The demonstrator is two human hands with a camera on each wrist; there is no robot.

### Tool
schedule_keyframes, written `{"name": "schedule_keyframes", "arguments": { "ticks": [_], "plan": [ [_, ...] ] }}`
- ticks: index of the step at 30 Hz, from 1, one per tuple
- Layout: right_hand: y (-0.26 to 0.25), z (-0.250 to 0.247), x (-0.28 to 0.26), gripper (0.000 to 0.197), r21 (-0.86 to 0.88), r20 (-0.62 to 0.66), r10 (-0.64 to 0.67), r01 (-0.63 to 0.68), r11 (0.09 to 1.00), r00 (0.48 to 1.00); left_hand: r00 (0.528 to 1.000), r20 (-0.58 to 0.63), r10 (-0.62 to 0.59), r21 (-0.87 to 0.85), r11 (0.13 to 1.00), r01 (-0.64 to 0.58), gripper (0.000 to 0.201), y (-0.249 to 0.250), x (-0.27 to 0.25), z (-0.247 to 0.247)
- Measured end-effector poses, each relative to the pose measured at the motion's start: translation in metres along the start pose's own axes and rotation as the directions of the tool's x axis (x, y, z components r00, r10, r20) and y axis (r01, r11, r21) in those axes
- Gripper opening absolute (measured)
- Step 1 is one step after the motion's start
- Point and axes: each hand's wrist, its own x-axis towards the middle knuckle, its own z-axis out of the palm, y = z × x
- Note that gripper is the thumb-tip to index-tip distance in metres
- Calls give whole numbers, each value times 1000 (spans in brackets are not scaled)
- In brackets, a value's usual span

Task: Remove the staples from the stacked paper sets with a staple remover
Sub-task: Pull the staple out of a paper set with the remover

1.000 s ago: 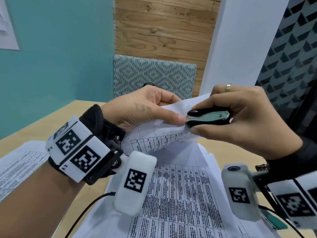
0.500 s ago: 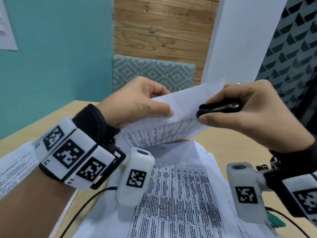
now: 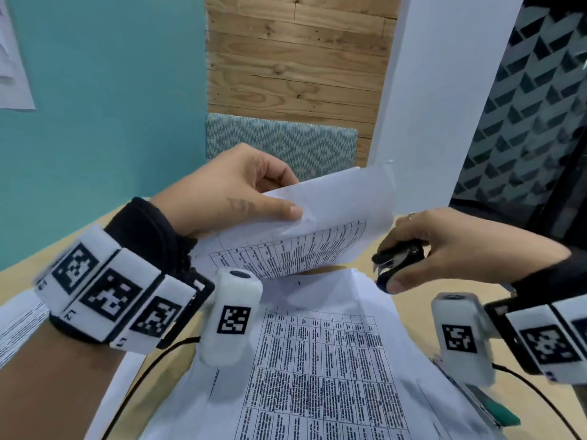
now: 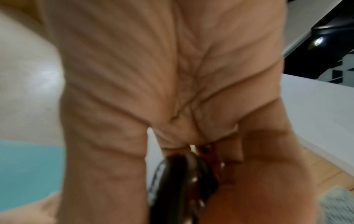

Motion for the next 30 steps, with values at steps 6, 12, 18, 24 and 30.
{"name": "schedule_keyframes", "arguments": {
  "ticks": [6,12,18,24,30],
  "plan": [
    [11,-17,-7,38,215,-70,-97,110,970,993,998,68,-2,12,1000,1,29,8,4,-4],
    [6,-5,0,61,528,-30,-293,264,807,956,977,212,7,66,998,-22,41,33,16,-11],
    [5,-3,5,54,563,-194,-276,337,754,941,996,91,-4,286,958,-22,54,35,8,-35],
    [7,-8,1,44,585,-353,-209,390,711,912,997,-63,-33,-51,998,29,88,-33,-3,-53],
    [12,-13,1,40,636,-437,-181,445,631,881,985,-175,2,-339,939,-62,60,-71,6,-19]
  ]
}}
